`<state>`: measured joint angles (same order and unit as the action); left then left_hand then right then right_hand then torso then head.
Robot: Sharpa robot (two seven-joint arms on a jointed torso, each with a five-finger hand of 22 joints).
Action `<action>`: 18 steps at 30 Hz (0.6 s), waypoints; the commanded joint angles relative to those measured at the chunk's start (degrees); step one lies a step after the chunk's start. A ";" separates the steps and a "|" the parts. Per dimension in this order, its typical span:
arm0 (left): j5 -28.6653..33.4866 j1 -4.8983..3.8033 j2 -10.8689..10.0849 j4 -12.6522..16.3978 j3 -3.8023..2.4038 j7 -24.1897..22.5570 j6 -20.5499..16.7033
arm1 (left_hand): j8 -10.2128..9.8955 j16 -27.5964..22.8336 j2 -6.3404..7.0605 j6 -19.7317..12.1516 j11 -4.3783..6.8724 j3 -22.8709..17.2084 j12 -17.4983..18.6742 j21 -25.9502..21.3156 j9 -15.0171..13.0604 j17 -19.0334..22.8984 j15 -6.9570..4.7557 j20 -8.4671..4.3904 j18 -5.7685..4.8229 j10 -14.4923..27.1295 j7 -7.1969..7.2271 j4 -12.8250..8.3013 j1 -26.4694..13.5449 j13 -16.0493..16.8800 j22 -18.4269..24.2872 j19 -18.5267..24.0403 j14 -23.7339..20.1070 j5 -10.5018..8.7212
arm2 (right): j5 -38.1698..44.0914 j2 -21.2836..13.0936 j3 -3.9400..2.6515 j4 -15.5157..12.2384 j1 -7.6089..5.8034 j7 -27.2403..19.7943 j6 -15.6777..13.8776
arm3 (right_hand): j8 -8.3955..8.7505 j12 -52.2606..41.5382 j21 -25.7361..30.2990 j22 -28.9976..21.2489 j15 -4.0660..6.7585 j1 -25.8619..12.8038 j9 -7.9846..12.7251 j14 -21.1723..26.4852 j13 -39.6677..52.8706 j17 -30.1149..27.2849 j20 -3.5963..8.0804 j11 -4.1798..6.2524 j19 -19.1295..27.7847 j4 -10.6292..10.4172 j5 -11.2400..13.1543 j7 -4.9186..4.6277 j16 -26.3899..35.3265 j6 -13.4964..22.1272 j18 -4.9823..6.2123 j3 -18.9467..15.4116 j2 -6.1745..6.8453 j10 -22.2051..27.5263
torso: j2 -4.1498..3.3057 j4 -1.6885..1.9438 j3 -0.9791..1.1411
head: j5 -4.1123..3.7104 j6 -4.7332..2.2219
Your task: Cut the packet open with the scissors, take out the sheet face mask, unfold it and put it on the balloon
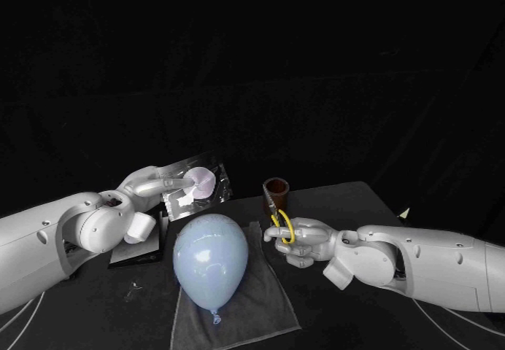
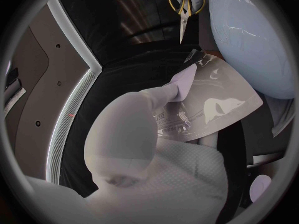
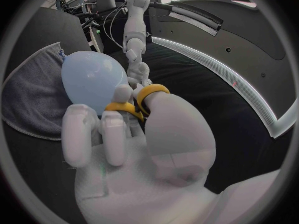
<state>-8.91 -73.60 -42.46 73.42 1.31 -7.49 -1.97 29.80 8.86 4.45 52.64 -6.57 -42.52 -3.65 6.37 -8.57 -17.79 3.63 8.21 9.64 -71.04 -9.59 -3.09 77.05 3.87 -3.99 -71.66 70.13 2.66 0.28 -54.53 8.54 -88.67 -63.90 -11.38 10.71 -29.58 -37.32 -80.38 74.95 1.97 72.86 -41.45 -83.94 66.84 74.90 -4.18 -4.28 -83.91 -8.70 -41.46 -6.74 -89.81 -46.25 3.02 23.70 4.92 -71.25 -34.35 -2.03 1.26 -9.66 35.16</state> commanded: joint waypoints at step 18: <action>0.24 -0.08 0.04 0.00 -0.06 -0.54 0.15 | 0.16 -0.23 -0.38 -0.09 0.13 -0.11 -0.01 0.22 -11.47 -0.07 -0.25 0.12 0.87 -0.41 -0.47 -0.24 0.01 -0.04 -0.01 -0.43 0.07 0.30 | -1.02 0.17 -0.08 0.41 -0.01 -0.98 2.26 | 4.58 -52.68 0.16 7.79 -0.31 -18.64 3.48 -6.06 23.16 15.10 -0.17 1.57 -1.46 7.28 38.70 -0.98 -0.19 22.09 -0.45 0.36 6.91 -18.75 | 0.02 -0.04 0.02 | -0.11 -0.09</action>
<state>-8.91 -73.60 -42.47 73.40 1.31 -7.47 -2.02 29.69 8.86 4.50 52.69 -6.57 -42.52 -3.65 6.37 -8.57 -17.76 3.63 8.21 9.88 -71.04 -9.63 -3.09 77.00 3.87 -3.99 -71.66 70.13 2.64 -0.10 -54.38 8.53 -88.26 -63.89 -11.96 11.39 -25.84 -37.32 -80.39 74.91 1.96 54.69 -38.31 -83.90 66.85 74.95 -4.15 -4.39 -83.97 -1.09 -2.99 -7.96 -89.77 -43.57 3.01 24.75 10.57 -71.15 -34.35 -2.05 1.26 -9.78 35.11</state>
